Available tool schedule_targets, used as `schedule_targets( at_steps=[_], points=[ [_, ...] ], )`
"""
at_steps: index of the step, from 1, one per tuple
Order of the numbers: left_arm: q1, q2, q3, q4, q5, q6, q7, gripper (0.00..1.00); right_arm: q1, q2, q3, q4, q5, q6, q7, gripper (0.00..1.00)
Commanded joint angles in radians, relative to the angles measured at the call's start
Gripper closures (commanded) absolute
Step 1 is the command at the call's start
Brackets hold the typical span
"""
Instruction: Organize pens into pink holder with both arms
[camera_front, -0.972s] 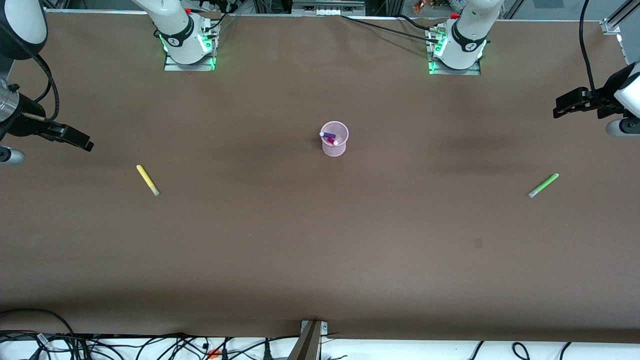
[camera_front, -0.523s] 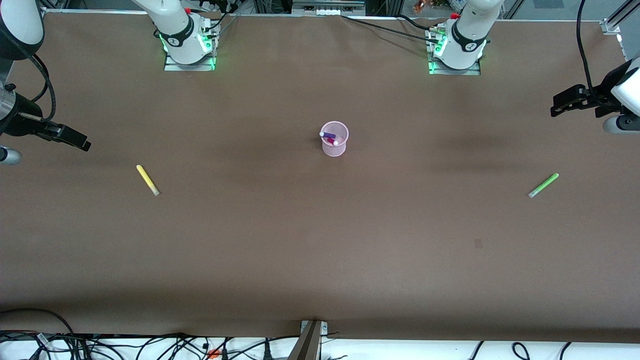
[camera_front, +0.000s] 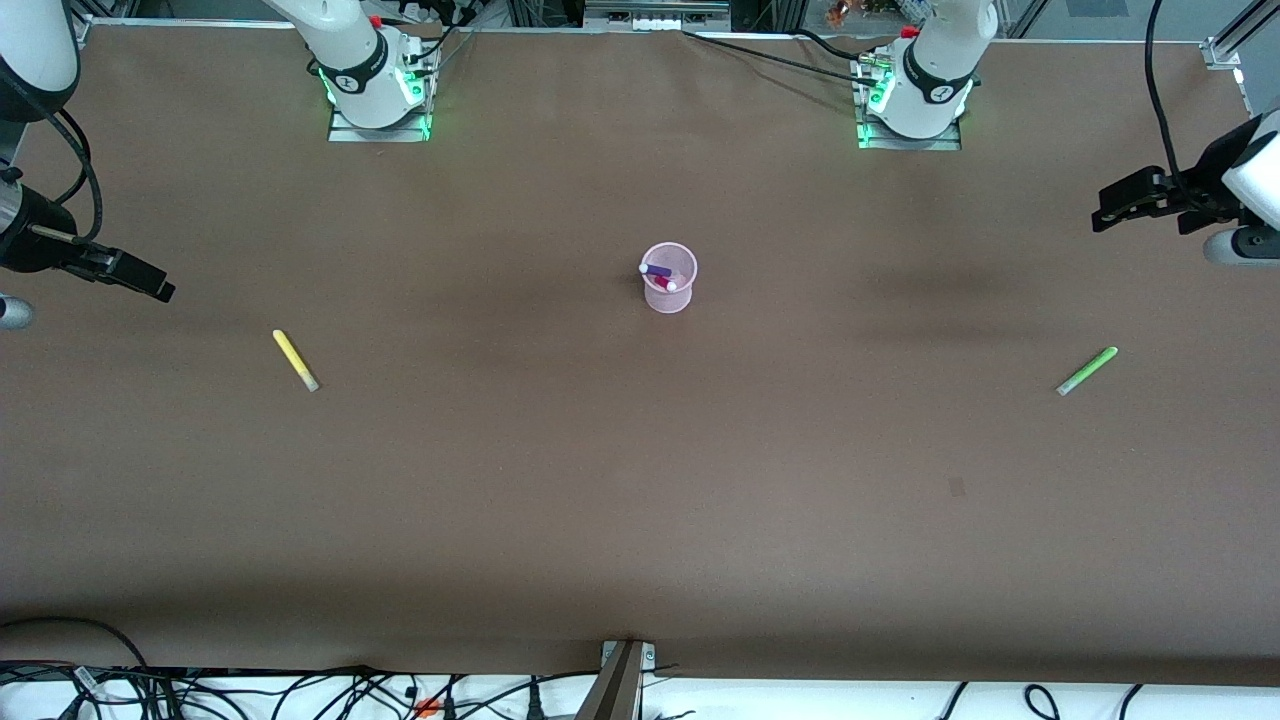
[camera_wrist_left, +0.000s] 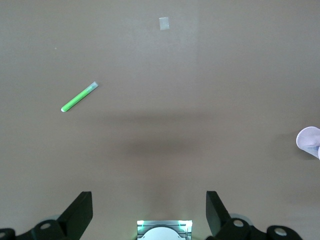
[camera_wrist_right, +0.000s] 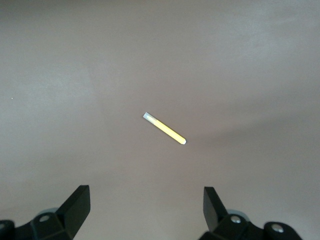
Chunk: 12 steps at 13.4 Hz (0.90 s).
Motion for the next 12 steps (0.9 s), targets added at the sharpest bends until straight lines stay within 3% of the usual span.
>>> schedule_targets(
  at_steps=[1, 3, 4, 6, 9, 12],
  points=[
    [-0.243, -0.092, 0.256, -0.094, -0.037, 0.006, 0.005, 0.00, -0.004, -0.012, -0.003, -0.009, 0.016, 0.003, -0.024, 0.00],
    [-0.270, -0.199, 0.264, -0.239, -0.023, 0.114, 0.003, 0.00, -0.004, -0.009, -0.004, -0.009, 0.016, 0.003, -0.024, 0.00],
    [-0.273, -0.221, 0.257, -0.267, -0.021, 0.125, -0.001, 0.00, -0.004, -0.011, -0.004, -0.009, 0.016, 0.003, -0.024, 0.00],
    [-0.262, -0.200, 0.231, -0.239, -0.021, 0.115, -0.014, 0.00, -0.004, -0.011, -0.003, -0.009, 0.016, 0.003, -0.024, 0.00],
    [-0.234, -0.093, 0.191, -0.073, -0.021, 0.021, -0.046, 0.00, -0.004, -0.011, -0.004, -0.009, 0.016, 0.005, -0.024, 0.00],
    [-0.236, -0.097, 0.188, -0.076, -0.021, 0.017, -0.072, 0.00, -0.004, -0.009, -0.004, -0.009, 0.016, 0.006, -0.024, 0.00]
  ],
)
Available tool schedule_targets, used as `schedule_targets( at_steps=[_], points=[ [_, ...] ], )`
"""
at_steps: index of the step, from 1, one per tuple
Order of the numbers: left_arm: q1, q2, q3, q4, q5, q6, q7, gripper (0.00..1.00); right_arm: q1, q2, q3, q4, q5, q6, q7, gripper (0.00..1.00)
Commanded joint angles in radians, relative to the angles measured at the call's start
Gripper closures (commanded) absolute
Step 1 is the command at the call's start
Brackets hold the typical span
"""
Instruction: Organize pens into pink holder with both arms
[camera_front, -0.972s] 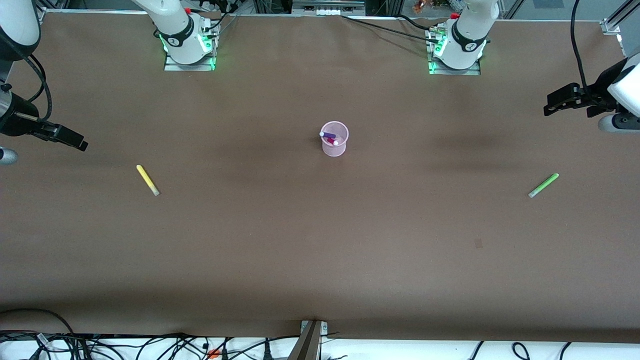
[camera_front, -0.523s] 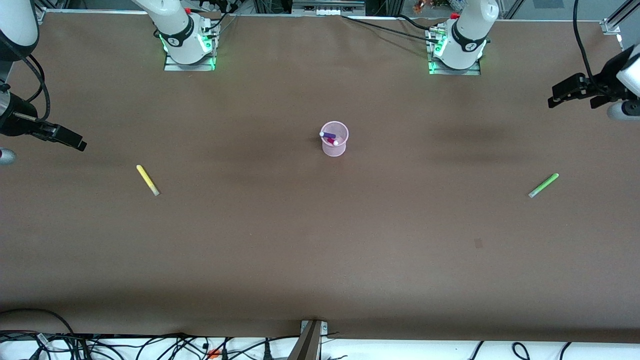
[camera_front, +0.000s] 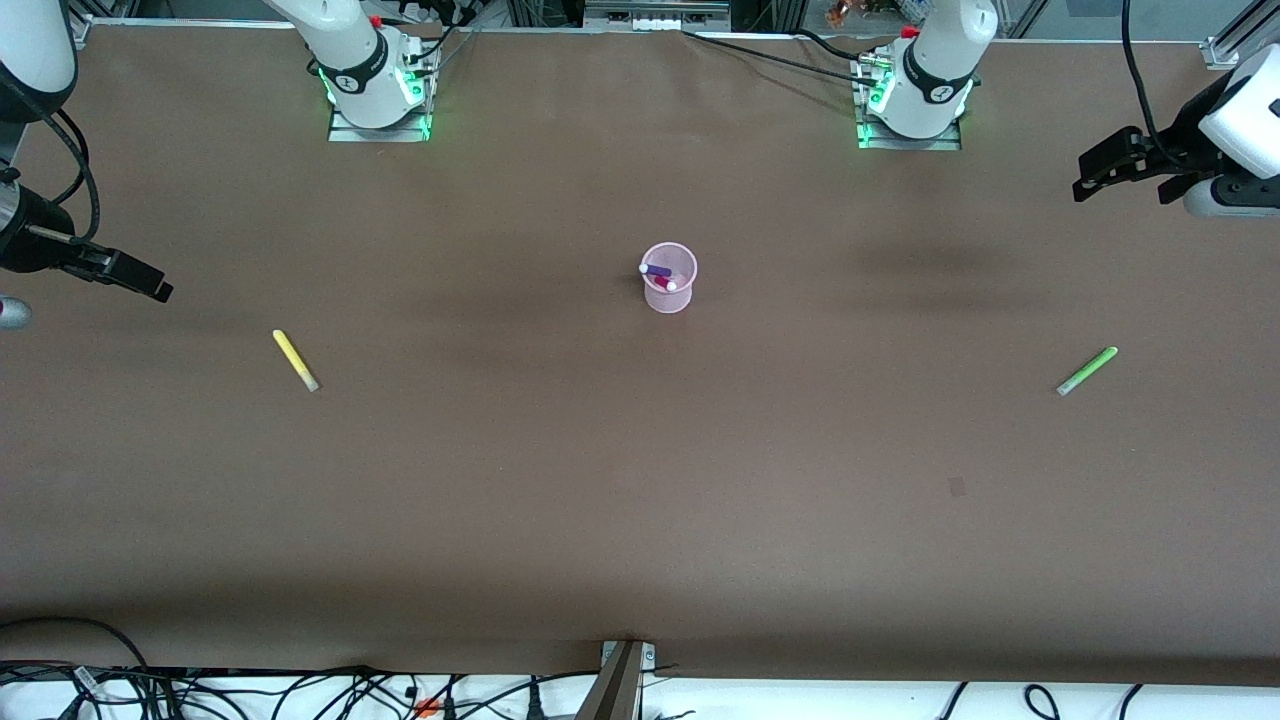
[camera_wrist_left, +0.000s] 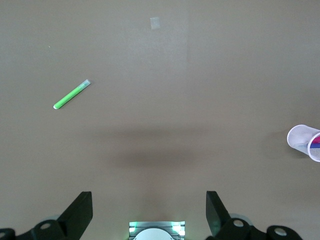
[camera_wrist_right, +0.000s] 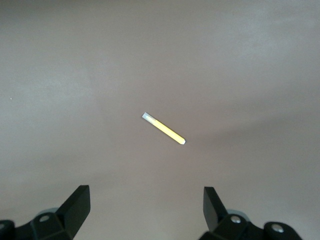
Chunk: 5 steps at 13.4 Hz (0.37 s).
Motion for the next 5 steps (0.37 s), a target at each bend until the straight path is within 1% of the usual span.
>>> schedule_targets(
  at_steps=[1, 5],
  points=[
    [0.017, 0.022, -0.014, 0.046, -0.011, -0.036, -0.030, 0.00, -0.004, -0.010, -0.002, -0.008, 0.016, 0.006, -0.023, 0.00],
    [0.017, 0.022, -0.014, 0.047, -0.011, -0.034, -0.050, 0.00, -0.004, -0.008, -0.002, -0.008, 0.016, 0.009, -0.023, 0.00]
  ],
)
